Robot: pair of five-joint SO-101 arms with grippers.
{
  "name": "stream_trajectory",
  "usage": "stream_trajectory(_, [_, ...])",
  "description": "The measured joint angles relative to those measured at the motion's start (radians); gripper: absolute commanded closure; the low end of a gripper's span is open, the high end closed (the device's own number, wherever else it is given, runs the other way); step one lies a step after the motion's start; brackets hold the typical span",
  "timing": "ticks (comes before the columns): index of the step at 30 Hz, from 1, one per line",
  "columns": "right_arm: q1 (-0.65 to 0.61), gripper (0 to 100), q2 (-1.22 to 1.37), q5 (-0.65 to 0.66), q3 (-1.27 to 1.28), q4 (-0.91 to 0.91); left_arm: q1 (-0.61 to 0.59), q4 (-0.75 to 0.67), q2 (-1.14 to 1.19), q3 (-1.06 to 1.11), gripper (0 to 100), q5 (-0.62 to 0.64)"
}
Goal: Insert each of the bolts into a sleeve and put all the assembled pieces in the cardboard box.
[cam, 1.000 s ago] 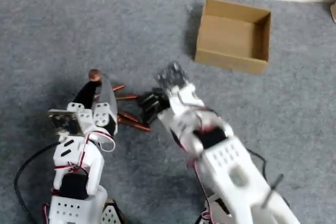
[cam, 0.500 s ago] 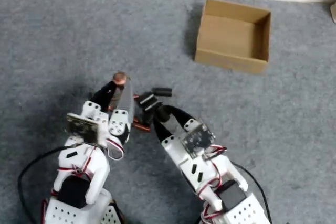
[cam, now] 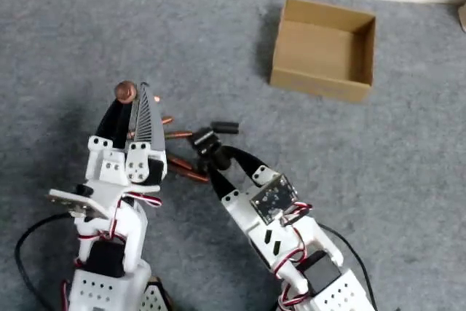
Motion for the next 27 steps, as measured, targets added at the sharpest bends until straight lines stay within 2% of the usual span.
stream_trajectory(5, [0.0, 99.4, 0.0, 0.0, 0.0, 0.0, -0.002, 0.014, 0.0, 0.0, 99, -0.008])
stream_trajectory(10, [-0.003, 99.4, 0.0, 0.0, 0.0, 0.0, -0.026, 0.153, 0.0, 0.0, 99, 0.009])
stream_trajectory(14, [-0.003, 99.4, 0.0, 0.0, 0.0, 0.0, 0.11, 0.239, 0.0, -0.018, 99, 0.124])
stream_trajectory(19, [-0.003, 99.4, 0.0, 0.0, 0.0, 0.0, 0.295, 0.546, 0.0, -0.201, 99, 0.164])
stream_trajectory(23, [-0.003, 99.4, 0.0, 0.0, 0.0, 0.0, 0.31, 0.609, 0.0, -0.245, 99, 0.278])
stream_trajectory(27, [-0.003, 99.4, 0.0, 0.0, 0.0, 0.0, 0.311, 0.609, 0.0, -0.245, 99, 0.304])
